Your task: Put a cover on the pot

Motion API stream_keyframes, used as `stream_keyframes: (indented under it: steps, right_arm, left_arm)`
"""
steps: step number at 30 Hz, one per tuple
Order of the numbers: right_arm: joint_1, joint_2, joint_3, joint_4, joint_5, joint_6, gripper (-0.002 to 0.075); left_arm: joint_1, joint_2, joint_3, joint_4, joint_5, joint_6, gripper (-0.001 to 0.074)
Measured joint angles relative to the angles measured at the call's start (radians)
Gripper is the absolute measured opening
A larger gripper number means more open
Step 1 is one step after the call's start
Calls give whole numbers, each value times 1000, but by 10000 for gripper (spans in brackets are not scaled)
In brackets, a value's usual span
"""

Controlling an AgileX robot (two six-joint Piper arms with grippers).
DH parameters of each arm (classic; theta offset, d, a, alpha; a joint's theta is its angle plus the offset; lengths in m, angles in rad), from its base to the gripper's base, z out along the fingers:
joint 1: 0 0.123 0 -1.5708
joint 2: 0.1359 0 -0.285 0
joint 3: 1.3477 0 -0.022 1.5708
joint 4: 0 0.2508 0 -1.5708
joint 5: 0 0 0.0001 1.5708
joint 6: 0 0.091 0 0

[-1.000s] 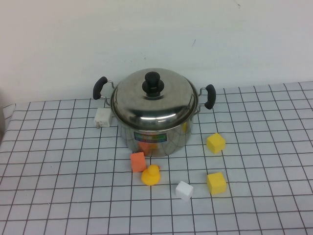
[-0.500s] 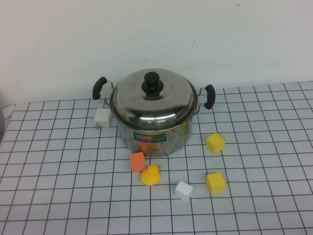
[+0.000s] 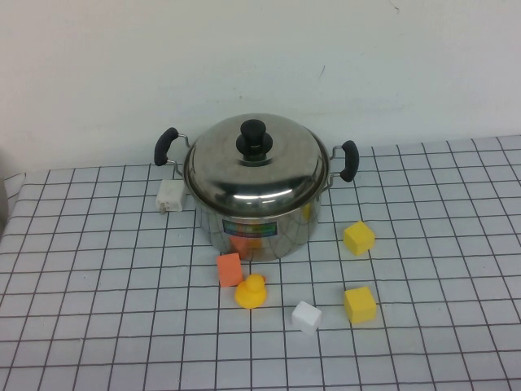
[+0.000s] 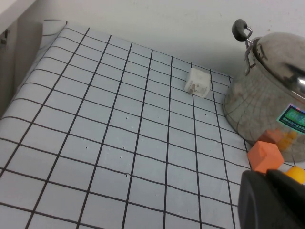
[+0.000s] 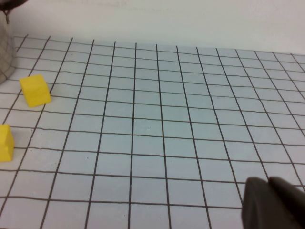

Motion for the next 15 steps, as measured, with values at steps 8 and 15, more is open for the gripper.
stream_keyframes:
  steps: [8,15]
  right_arm:
    - [0,0,0,0,0,0,9]
    - [0,0,0,0,0,0,9]
  left_arm:
    - [0,0,0,-4,0,2,-1]
    - [0,0,0,-4,0,132,-1]
